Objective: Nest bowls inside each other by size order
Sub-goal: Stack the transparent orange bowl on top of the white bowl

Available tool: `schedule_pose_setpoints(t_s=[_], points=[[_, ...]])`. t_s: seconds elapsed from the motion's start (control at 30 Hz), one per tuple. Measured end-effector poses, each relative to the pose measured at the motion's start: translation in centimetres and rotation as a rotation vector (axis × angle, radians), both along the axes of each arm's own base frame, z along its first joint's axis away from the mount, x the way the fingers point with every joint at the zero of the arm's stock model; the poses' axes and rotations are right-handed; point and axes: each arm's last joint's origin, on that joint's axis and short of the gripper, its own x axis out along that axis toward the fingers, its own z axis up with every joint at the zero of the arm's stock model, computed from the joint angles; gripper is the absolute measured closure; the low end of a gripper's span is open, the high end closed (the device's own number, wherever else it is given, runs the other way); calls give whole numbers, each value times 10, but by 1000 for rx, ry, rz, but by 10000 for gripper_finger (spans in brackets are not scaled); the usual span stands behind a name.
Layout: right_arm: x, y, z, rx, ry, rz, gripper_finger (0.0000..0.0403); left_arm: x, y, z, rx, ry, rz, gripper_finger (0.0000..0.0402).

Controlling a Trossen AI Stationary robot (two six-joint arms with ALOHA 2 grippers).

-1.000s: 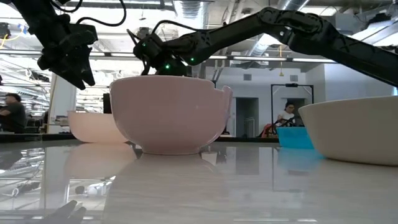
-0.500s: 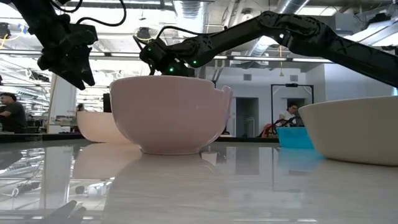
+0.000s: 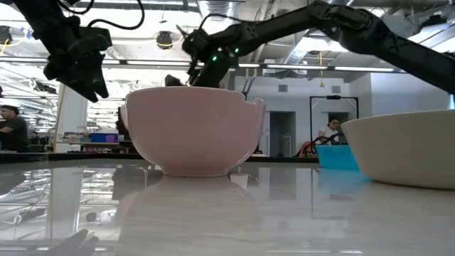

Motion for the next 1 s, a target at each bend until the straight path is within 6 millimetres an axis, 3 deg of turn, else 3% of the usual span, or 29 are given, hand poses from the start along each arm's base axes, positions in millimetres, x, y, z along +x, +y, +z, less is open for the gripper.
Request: schedule_pose_setpoints(t_s=[0.3, 0.53, 0.7, 1.0], points=[[-35, -4, 51, -9, 52, 21, 403, -10, 1, 15, 100, -130, -10, 164], [-63, 13, 89, 6, 109, 128, 403, -32, 1, 35, 216, -299, -13, 164], [-80, 37, 112, 47, 145, 234, 403, -49, -1, 42, 253, -366, -41, 164], [-94, 103, 122, 67, 332, 419, 403, -63, -5, 46, 246, -441, -163, 164]])
